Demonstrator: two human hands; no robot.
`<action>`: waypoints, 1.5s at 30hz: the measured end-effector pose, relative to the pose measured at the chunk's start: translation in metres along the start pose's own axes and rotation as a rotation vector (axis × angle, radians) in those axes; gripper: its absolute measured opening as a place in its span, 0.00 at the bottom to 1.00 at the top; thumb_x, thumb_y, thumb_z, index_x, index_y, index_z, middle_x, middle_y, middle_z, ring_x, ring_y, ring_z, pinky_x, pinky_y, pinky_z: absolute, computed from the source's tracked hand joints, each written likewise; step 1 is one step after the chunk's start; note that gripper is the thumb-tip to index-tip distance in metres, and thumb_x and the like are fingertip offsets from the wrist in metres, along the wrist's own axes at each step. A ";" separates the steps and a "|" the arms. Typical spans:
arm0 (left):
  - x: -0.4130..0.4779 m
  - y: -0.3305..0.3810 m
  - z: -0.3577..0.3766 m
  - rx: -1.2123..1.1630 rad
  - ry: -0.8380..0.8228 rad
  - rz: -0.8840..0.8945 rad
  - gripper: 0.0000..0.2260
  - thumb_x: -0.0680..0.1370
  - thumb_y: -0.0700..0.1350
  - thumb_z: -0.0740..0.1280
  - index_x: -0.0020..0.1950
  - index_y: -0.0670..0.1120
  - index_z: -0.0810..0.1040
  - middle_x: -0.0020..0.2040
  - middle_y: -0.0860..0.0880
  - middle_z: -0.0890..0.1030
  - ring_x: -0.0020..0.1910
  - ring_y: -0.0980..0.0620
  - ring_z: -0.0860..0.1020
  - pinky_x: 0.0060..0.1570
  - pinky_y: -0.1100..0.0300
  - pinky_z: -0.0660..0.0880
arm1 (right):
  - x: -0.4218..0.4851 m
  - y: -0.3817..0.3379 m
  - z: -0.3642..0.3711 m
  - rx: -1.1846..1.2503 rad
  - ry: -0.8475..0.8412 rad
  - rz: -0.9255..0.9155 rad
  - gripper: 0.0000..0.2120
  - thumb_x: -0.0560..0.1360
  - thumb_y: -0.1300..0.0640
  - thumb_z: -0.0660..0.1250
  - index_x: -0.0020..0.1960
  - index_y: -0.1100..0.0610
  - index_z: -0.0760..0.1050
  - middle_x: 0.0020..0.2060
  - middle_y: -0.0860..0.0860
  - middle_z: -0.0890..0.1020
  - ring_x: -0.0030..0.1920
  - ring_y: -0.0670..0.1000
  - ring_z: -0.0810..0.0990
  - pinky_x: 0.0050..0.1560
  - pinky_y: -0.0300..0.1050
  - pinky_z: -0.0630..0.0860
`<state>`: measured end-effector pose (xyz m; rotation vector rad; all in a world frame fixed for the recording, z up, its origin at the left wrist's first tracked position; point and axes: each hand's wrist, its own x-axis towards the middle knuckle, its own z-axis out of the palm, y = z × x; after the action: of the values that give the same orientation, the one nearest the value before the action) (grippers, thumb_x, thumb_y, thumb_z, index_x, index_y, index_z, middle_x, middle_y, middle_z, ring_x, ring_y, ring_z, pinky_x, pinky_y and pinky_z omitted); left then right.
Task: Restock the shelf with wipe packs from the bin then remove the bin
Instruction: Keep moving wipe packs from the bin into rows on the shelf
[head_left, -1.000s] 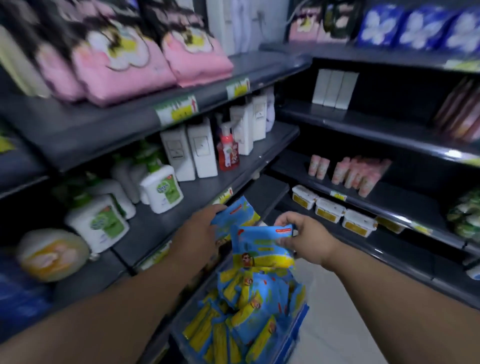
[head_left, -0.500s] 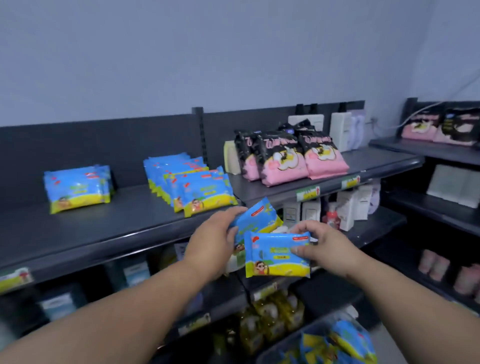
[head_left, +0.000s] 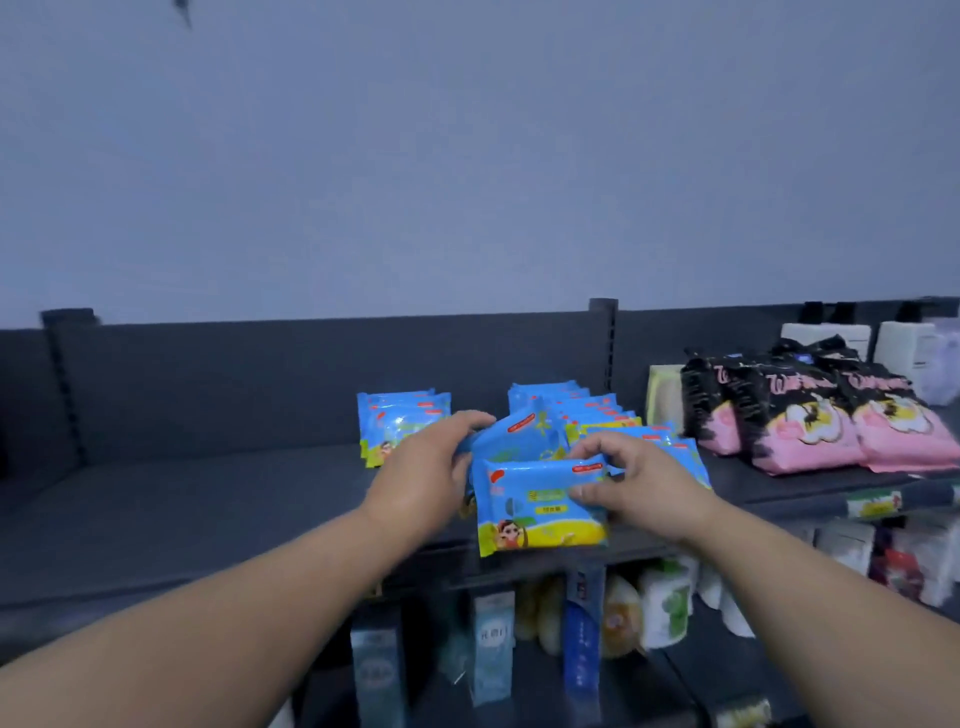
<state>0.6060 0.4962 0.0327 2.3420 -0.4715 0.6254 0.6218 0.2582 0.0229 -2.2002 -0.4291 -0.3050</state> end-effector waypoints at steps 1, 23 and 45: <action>0.003 -0.015 -0.010 0.004 0.011 -0.022 0.18 0.78 0.36 0.62 0.63 0.54 0.75 0.59 0.54 0.79 0.59 0.53 0.76 0.58 0.58 0.72 | 0.010 -0.008 0.011 0.007 -0.005 -0.005 0.13 0.69 0.61 0.76 0.44 0.46 0.76 0.46 0.43 0.79 0.46 0.43 0.76 0.49 0.35 0.72; 0.118 -0.187 -0.009 0.137 -0.126 -0.272 0.14 0.79 0.40 0.62 0.58 0.58 0.79 0.60 0.55 0.79 0.56 0.55 0.77 0.57 0.57 0.75 | 0.177 0.005 0.103 0.003 -0.174 0.078 0.11 0.71 0.61 0.75 0.46 0.48 0.76 0.45 0.48 0.82 0.41 0.45 0.80 0.37 0.36 0.75; 0.120 -0.222 -0.017 0.228 -0.286 -0.276 0.40 0.62 0.66 0.74 0.71 0.58 0.65 0.66 0.61 0.61 0.66 0.58 0.63 0.67 0.60 0.66 | 0.228 0.007 0.151 -0.131 -0.205 0.219 0.18 0.69 0.56 0.75 0.55 0.49 0.72 0.53 0.49 0.76 0.49 0.53 0.81 0.46 0.49 0.81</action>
<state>0.8060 0.6470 -0.0027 2.6666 -0.2001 0.2240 0.8430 0.4184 0.0087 -2.3919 -0.2816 0.0121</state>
